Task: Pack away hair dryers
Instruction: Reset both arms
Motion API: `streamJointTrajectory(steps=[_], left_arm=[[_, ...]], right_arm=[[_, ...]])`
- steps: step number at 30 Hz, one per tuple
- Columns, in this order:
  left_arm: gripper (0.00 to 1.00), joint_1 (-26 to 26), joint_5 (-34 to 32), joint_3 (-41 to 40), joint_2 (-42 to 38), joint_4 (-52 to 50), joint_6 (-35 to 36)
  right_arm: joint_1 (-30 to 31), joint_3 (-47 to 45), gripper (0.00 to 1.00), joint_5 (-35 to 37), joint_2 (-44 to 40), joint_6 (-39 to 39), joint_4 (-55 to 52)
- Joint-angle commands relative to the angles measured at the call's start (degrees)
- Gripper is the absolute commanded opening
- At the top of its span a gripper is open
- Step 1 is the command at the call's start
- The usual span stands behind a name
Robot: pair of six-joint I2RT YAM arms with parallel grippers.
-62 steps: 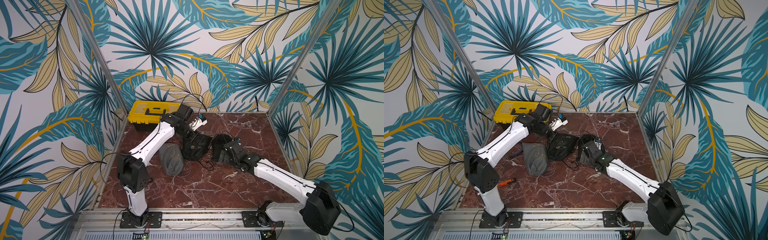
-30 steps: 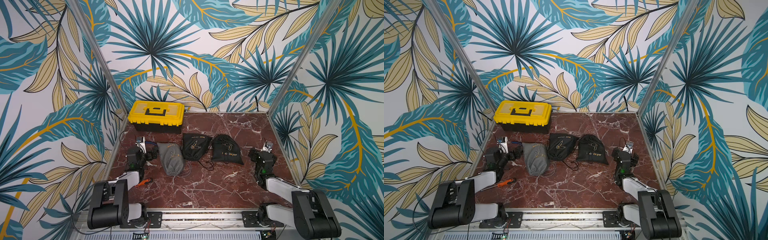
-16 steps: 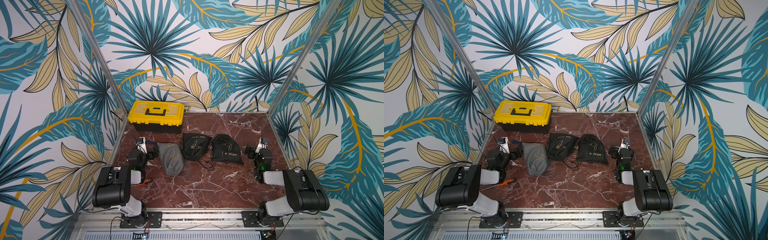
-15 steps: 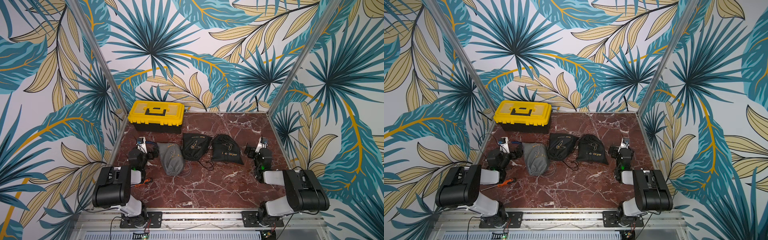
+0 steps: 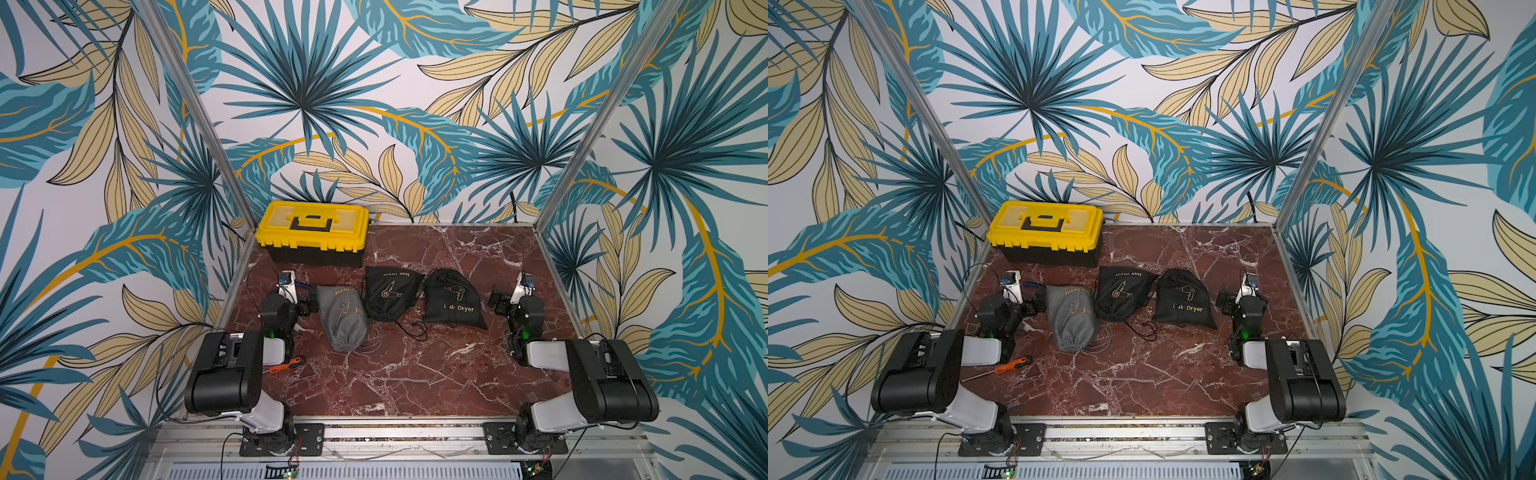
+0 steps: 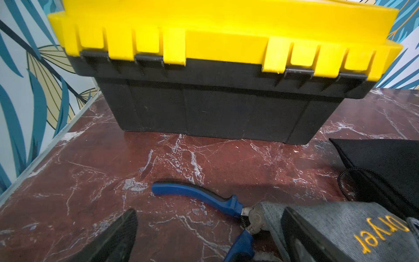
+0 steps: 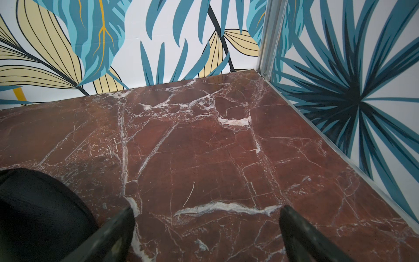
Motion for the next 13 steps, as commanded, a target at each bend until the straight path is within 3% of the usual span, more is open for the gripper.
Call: streamJointTrajectory(steps=[1,13], left_arm=[[0.99,-0.7,-1.1,2.3,-0.5,-1.2,1.1],[1.00,-0.8,-1.3,2.4,-0.6,-1.7,1.1]], right_arm=[[-0.2,-0.2,0.99,-0.4,-0.1,-0.8,1.6],[-0.2,-0.2,0.99,-0.4,-0.1,-0.7,1.5]])
